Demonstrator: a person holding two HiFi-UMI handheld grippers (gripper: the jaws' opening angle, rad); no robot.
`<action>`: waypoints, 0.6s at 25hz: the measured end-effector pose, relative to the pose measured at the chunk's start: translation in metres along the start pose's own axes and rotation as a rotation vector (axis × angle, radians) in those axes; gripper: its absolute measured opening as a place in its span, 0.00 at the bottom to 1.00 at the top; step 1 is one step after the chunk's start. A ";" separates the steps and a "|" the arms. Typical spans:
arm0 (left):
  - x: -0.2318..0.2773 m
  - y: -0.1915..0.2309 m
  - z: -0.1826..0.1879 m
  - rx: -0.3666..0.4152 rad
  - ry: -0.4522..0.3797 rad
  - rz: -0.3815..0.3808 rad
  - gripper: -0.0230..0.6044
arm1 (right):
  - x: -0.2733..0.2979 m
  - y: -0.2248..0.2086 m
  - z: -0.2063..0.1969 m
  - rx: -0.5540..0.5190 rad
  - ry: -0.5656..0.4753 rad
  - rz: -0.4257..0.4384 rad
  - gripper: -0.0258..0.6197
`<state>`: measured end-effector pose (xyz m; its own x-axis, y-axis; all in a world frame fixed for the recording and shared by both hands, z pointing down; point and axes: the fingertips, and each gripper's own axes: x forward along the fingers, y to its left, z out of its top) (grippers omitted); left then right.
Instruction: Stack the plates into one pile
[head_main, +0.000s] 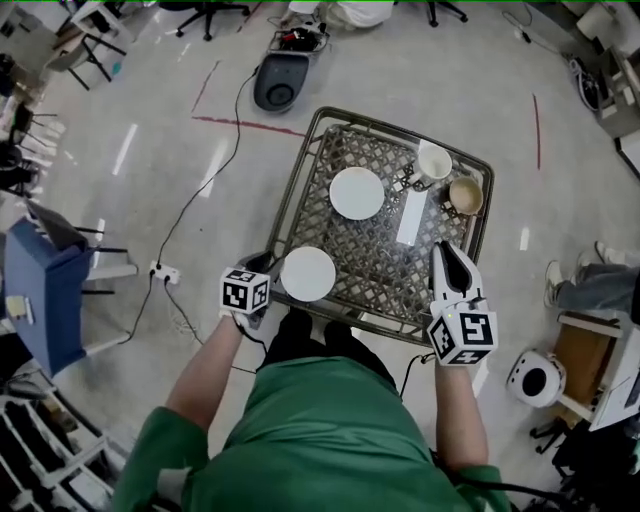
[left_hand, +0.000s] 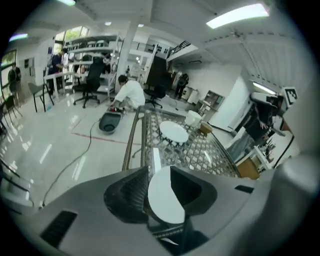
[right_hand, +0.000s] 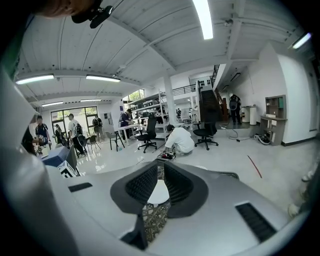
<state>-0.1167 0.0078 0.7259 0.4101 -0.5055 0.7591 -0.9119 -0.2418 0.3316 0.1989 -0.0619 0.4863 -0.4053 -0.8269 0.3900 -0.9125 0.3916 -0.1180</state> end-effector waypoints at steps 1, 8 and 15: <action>0.009 0.005 -0.017 -0.054 0.043 -0.024 0.27 | 0.001 0.001 -0.003 0.007 0.006 0.003 0.13; 0.048 0.021 -0.073 -0.221 0.188 -0.143 0.31 | 0.000 0.011 -0.017 0.054 0.042 0.003 0.13; 0.059 0.023 -0.078 -0.229 0.209 -0.200 0.29 | -0.005 0.019 -0.023 0.086 0.054 -0.028 0.13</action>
<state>-0.1149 0.0376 0.8221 0.5905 -0.2808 0.7566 -0.8034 -0.1156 0.5841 0.1847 -0.0410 0.5029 -0.3781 -0.8130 0.4428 -0.9258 0.3307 -0.1833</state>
